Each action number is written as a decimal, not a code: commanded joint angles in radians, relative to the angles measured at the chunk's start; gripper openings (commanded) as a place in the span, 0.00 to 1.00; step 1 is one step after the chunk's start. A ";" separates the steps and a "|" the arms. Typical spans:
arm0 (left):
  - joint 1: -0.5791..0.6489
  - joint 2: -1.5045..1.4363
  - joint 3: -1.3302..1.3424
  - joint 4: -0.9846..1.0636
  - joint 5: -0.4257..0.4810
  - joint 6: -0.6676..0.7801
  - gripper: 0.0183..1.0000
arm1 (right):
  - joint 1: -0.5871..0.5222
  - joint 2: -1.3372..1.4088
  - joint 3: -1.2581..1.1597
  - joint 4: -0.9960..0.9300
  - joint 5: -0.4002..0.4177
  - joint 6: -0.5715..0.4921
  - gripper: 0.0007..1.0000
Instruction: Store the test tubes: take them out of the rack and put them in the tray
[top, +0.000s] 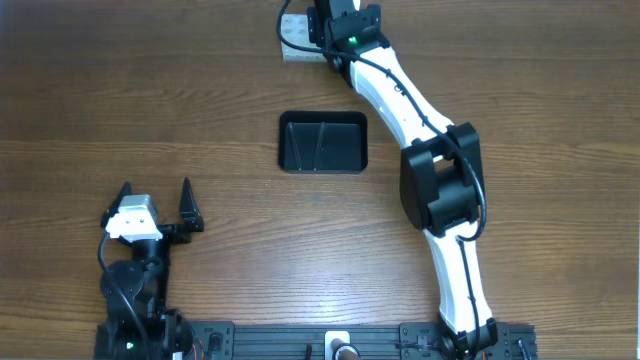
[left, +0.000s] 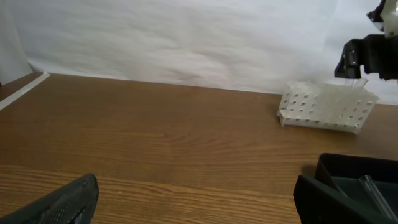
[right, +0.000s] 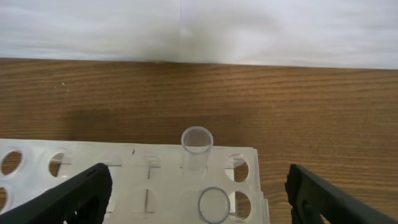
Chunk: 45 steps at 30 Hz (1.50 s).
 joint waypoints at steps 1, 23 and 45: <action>0.005 -0.007 -0.005 -0.002 -0.007 0.011 1.00 | 0.004 0.022 0.035 0.005 0.028 0.021 0.78; 0.005 -0.007 -0.005 -0.002 -0.007 0.011 1.00 | 0.000 0.045 0.034 -0.005 0.024 0.021 0.66; 0.005 -0.007 -0.005 -0.002 -0.007 0.011 1.00 | 0.005 0.052 0.034 -0.018 0.024 0.021 0.09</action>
